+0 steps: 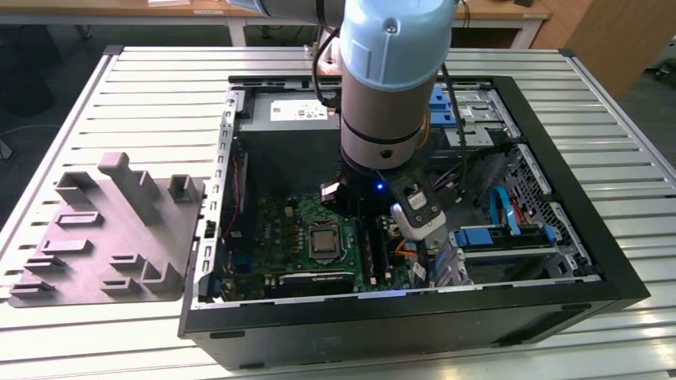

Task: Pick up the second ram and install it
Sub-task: 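Insert the second ram into the second slot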

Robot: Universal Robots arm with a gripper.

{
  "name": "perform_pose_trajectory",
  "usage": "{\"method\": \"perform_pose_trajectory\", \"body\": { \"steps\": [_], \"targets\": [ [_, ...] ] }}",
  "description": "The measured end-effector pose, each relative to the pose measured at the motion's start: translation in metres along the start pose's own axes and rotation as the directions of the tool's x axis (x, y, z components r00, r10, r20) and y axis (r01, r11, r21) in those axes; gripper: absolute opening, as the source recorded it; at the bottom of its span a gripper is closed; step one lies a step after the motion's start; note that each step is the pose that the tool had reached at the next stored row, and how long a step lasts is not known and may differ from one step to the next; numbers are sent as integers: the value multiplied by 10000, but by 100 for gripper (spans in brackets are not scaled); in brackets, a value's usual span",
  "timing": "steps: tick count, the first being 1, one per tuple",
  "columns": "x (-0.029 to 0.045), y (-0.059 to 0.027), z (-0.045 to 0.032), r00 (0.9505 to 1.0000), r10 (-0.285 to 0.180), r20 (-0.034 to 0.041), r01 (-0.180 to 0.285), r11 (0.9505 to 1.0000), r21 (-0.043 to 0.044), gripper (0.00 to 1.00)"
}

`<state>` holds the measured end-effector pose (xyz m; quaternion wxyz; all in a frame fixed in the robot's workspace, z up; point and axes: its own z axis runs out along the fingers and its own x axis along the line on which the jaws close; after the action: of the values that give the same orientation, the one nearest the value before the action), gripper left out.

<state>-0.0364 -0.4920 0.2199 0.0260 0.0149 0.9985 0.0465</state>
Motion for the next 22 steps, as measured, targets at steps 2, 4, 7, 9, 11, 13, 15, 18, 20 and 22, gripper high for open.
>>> {"method": "perform_pose_trajectory", "body": {
  "steps": [2, 4, 7, 9, 11, 13, 15, 18, 20, 22],
  "targets": [
    [0, 0, 0, 10000, 3, -2, -3, 10000, -52, 12],
    [0, 1, 1, 10000, 4, -2, -4, 10000, -63, 12],
    [0, 1, 1, 10000, 4, -1, -4, 10000, -68, 12],
    [0, 1, -4, 10000, 4, 0, -4, 10000, -71, 12],
    [-1, 2, -10, 10000, 4, -1, -4, 10000, -70, 12],
    [-1, 1, -12, 10000, 3, -1, -3, 10000, -69, 12],
    [-1, -3, -10, 10000, 4, -1, -4, 10000, -68, 12],
    [0, -13, 0, 10000, 4, -2, -4, 10000, -64, 12],
    [0, -21, 11, 10000, 4, -1, -4, 10000, -68, 12],
    [0, -27, 21, 10000, 4, 0, -4, 10000, -70, 12]
  ]
}}
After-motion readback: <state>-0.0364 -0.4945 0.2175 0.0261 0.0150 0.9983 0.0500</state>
